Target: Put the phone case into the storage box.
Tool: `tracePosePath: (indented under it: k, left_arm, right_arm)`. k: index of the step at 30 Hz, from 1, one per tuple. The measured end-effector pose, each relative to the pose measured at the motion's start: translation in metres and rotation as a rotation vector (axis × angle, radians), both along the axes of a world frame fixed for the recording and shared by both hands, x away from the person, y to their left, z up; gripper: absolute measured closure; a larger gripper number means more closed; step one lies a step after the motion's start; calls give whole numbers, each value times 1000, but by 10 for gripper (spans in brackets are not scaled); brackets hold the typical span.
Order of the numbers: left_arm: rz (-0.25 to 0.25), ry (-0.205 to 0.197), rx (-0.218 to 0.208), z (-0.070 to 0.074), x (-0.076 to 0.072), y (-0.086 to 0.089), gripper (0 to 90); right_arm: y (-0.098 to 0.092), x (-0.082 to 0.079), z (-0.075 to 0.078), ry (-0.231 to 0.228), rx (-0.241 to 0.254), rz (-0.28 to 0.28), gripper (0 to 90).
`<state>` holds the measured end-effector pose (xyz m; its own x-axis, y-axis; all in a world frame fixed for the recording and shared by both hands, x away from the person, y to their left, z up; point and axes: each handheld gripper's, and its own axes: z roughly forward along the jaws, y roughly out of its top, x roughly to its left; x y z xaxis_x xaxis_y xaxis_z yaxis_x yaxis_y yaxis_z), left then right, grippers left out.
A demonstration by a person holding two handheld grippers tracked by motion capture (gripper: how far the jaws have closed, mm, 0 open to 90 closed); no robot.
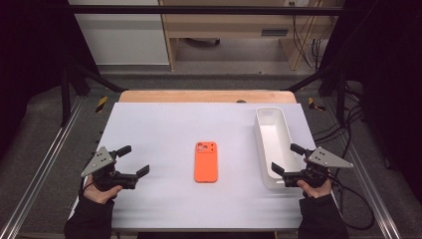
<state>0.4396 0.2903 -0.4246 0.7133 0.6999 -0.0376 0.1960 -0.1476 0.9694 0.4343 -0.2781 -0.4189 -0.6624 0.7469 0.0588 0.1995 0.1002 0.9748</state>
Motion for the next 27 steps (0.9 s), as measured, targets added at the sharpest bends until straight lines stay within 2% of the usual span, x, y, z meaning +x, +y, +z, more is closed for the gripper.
tracePosePath:
  k: [11, 18, 27]
  left_arm:
    - [5, 12, 18, 0, 1, -4, 0]
    - [7, 20, 55, 1, 2, -13, 0]
    - [1, 17, 72, 6, 3, -24, 0]
  right_arm:
    - [1, 1, -1, 1, -7, 4, 6]
    - [0, 0, -1, -3, -10, 8, 6]
    - [0, 0, 0, -6, -8, 5, 5]
